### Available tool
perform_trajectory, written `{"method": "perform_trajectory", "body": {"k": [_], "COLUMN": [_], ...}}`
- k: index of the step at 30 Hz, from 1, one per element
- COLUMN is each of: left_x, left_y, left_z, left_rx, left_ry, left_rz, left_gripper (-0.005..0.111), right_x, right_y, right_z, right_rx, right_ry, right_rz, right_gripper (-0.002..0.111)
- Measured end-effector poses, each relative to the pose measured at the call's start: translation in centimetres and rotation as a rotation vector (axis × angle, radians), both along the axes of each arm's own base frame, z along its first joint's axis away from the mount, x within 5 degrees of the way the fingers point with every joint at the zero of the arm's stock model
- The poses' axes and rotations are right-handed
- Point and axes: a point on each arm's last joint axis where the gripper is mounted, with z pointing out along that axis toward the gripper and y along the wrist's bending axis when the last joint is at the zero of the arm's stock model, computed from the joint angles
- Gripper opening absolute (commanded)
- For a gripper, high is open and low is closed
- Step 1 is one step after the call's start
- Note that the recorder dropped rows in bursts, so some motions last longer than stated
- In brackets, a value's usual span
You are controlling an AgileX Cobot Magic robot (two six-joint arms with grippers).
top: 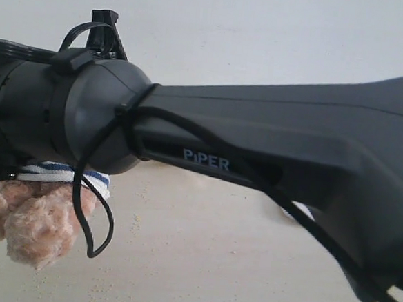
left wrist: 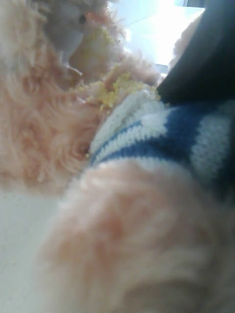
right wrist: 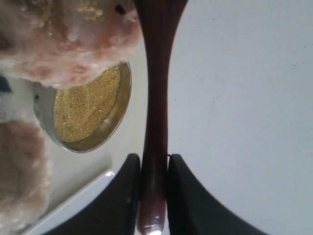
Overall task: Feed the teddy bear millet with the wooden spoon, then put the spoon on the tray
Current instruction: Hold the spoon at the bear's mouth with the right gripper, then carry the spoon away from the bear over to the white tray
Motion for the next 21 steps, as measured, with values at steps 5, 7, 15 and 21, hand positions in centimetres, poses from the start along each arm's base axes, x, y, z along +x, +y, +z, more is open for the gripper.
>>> {"method": "perform_trajectory", "body": {"k": [5, 7, 15, 21], "left_x": [0.0, 0.0, 0.2, 0.7], "left_y": [0.0, 0.0, 0.1, 0.2], "left_z": [0.0, 0.0, 0.1, 0.6], "left_rx": [0.000, 0.000, 0.064, 0.102], "left_ry": [-0.001, -0.001, -0.051, -0.101], "left_rz": [0.000, 0.000, -0.042, -0.069], "left_gripper": [0.005, 0.005, 0.005, 0.005], "right_x": [0.0, 0.0, 2.8, 7.5], "right_y": [0.0, 0.0, -3.5, -13.2], "right_z": [0.0, -0.1, 2.9, 8.0], "right_rx": [-0.057, -0.070, 0.066, 0.489], "right_ry": [0.009, 0.013, 0.066, 0.389], "right_rz": [0.032, 0.038, -0.074, -0.358], "right_gripper": [0.000, 0.000, 0.000, 0.000]}}
